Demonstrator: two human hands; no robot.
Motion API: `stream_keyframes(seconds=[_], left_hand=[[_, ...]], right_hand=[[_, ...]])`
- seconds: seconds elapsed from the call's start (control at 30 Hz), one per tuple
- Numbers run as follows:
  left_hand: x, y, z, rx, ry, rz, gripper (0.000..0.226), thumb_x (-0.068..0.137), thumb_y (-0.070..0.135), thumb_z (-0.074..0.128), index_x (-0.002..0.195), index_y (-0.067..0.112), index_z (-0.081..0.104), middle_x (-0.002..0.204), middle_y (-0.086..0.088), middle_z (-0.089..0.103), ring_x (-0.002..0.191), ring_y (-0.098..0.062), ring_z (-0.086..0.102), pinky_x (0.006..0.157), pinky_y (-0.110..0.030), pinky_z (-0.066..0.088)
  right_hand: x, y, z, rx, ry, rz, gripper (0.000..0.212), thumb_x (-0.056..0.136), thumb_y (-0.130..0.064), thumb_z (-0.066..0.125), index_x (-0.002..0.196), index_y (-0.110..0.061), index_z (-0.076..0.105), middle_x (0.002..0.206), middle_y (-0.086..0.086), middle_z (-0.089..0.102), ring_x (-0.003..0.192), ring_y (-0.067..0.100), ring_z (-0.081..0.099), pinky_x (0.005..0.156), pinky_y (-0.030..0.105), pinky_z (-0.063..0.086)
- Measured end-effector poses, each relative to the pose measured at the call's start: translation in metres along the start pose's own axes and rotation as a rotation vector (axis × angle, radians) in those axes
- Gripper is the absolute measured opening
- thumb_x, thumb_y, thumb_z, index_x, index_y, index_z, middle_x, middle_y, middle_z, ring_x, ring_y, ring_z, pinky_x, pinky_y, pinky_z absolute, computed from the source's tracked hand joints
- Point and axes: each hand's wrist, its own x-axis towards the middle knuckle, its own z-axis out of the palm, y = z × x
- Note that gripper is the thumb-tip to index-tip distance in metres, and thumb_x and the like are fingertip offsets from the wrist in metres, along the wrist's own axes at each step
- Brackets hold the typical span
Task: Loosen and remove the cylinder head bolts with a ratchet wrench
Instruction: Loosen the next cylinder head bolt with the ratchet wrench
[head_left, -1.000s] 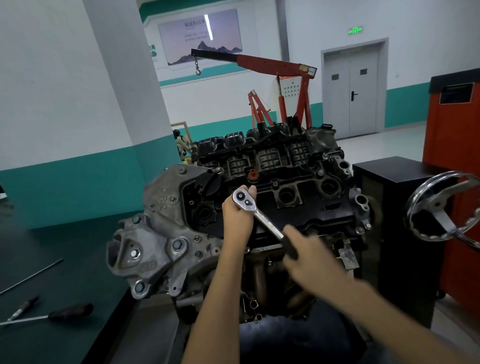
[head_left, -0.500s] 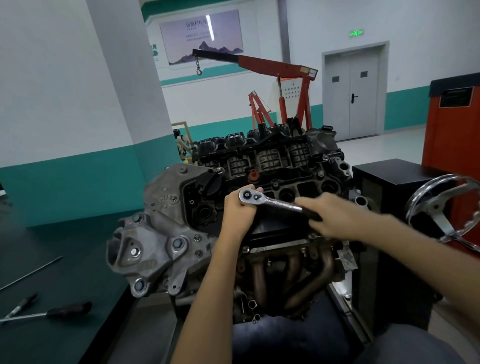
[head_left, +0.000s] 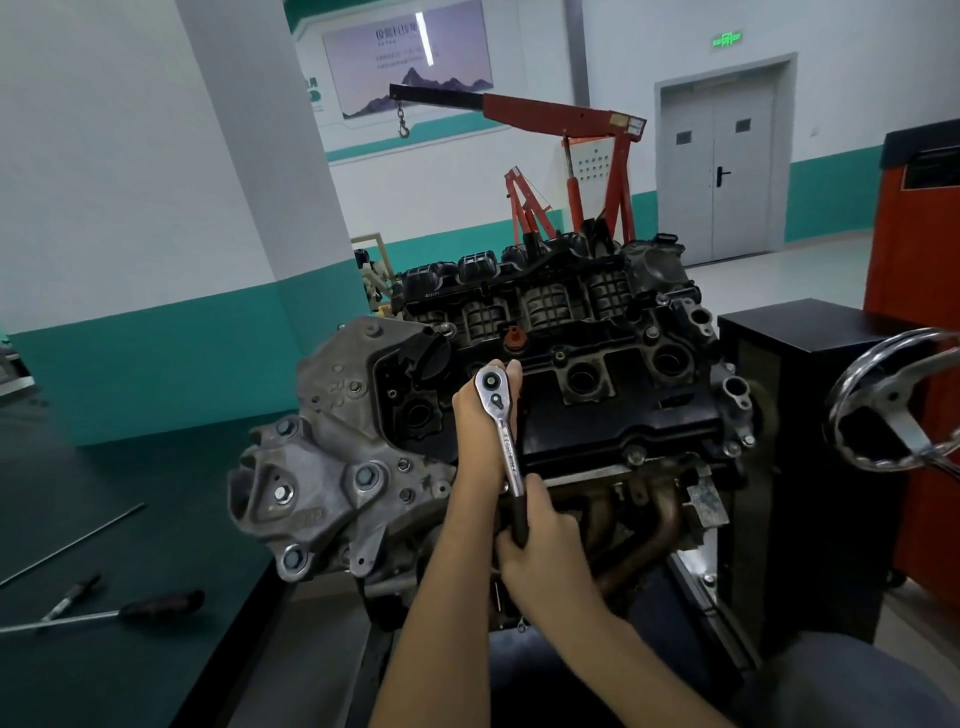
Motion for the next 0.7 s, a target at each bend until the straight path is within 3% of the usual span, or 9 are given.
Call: stream_keyframes(seconds=[0.1,0.23,0.3,0.37,0.47,0.6,0.7], left_hand=[[0.003,-0.005,-0.002,-0.095,-0.06,-0.048,0.053,0.094,0.019,0.06,0.047,0.031,0.038,0.052,0.011,0.03,0.063,-0.015,0.032,0.064,-0.032,0.031],[0.006,-0.001,-0.007,-0.066,-0.177,0.033,0.04,0.084,0.025,0.057,0.047,0.034,0.048,0.051,0.016,0.042,0.058,-0.005,0.039,0.062,-0.029,0.035],[0.007,-0.002,-0.008,-0.076,-0.163,0.041,0.031,0.081,0.019,0.054,0.054,0.033,0.06,0.057,0.015,0.053,0.065,-0.005,0.047,0.065,-0.025,0.04],[0.006,-0.006,-0.01,-0.133,-0.131,0.013,0.035,0.086,0.01,0.056,0.056,0.029,0.06,0.058,0.016,0.054,0.065,-0.004,0.048,0.067,-0.024,0.041],[0.0,-0.009,-0.01,-0.224,-0.098,-0.002,0.046,0.094,0.006,0.058,0.057,0.023,0.038,0.055,0.015,0.039,0.059,-0.004,0.037,0.061,-0.022,0.034],[-0.004,-0.003,-0.001,-0.216,-0.024,-0.022,0.049,0.095,0.011,0.058,0.059,0.021,0.027,0.059,0.008,0.027,0.06,-0.011,0.026,0.059,-0.03,0.025],[0.001,-0.004,-0.001,-0.122,0.002,-0.034,0.048,0.095,0.015,0.058,0.059,0.022,0.028,0.059,0.007,0.027,0.06,-0.011,0.028,0.061,-0.031,0.03]], right_hand=[[0.014,0.009,-0.044,-0.179,-0.145,-0.077,0.03,0.081,-0.006,0.055,0.104,-0.023,0.044,0.067,-0.001,0.048,0.052,0.006,0.046,0.048,0.013,0.039],[0.068,0.005,-0.137,-0.679,-0.293,-0.26,0.031,0.085,-0.014,0.059,0.112,-0.022,0.047,0.072,-0.002,0.05,0.056,0.011,0.052,0.052,0.021,0.042],[0.099,-0.012,-0.164,-0.964,-0.33,-0.4,0.029,0.088,-0.017,0.057,0.114,-0.023,0.045,0.071,-0.008,0.051,0.061,0.009,0.055,0.052,0.019,0.04],[0.113,-0.024,-0.166,-1.089,-0.317,-0.511,0.031,0.089,-0.02,0.055,0.117,-0.025,0.041,0.078,-0.007,0.052,0.069,0.017,0.057,0.058,0.026,0.041],[0.089,-0.015,-0.145,-0.993,-0.222,-0.445,0.027,0.086,-0.02,0.057,0.108,-0.026,0.042,0.074,-0.006,0.05,0.072,0.023,0.061,0.058,0.027,0.037],[0.02,0.003,-0.074,-0.385,-0.127,-0.136,0.032,0.082,-0.012,0.057,0.09,-0.032,0.033,0.064,-0.003,0.048,0.055,0.019,0.053,0.048,0.025,0.037],[0.001,-0.005,-0.011,-0.156,-0.068,-0.057,0.027,0.085,-0.008,0.053,0.1,-0.022,0.035,0.072,0.002,0.056,0.063,0.019,0.058,0.054,0.03,0.047]])
